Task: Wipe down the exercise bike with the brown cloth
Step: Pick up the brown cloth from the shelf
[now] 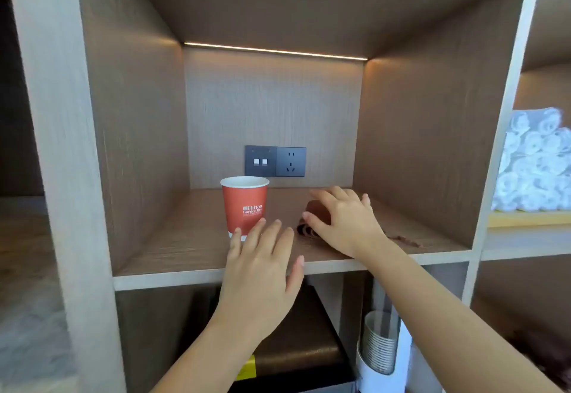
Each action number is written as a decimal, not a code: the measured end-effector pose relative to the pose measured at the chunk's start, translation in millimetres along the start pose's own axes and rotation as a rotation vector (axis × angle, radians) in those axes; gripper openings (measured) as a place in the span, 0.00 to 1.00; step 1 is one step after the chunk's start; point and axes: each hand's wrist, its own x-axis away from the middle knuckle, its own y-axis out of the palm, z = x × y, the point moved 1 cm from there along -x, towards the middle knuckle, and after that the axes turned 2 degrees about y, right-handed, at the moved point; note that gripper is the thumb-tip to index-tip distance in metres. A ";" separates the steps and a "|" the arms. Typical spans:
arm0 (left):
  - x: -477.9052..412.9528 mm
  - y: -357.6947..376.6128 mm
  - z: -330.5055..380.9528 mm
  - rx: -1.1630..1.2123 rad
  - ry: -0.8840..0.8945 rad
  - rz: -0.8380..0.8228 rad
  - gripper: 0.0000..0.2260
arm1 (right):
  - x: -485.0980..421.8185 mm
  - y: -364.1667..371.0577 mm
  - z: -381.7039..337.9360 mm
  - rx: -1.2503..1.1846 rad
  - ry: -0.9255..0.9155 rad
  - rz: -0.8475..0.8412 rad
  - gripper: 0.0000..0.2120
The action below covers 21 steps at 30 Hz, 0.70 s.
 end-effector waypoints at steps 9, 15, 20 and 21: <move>-0.1 11.0 -5.1 -0.016 0.037 0.076 0.22 | 1.2 7.9 5.2 0.012 0.015 -0.274 0.24; 1.6 13.9 -4.7 0.004 0.050 0.087 0.21 | 34.9 -5.8 16.2 -0.088 -0.147 -0.171 0.19; 2.5 14.1 -4.3 0.040 0.050 0.080 0.21 | 51.7 -23.0 27.4 -0.206 -0.208 -0.246 0.21; 2.8 14.0 -4.6 0.047 0.050 0.080 0.21 | 51.8 -27.4 27.7 -0.253 -0.189 -0.287 0.20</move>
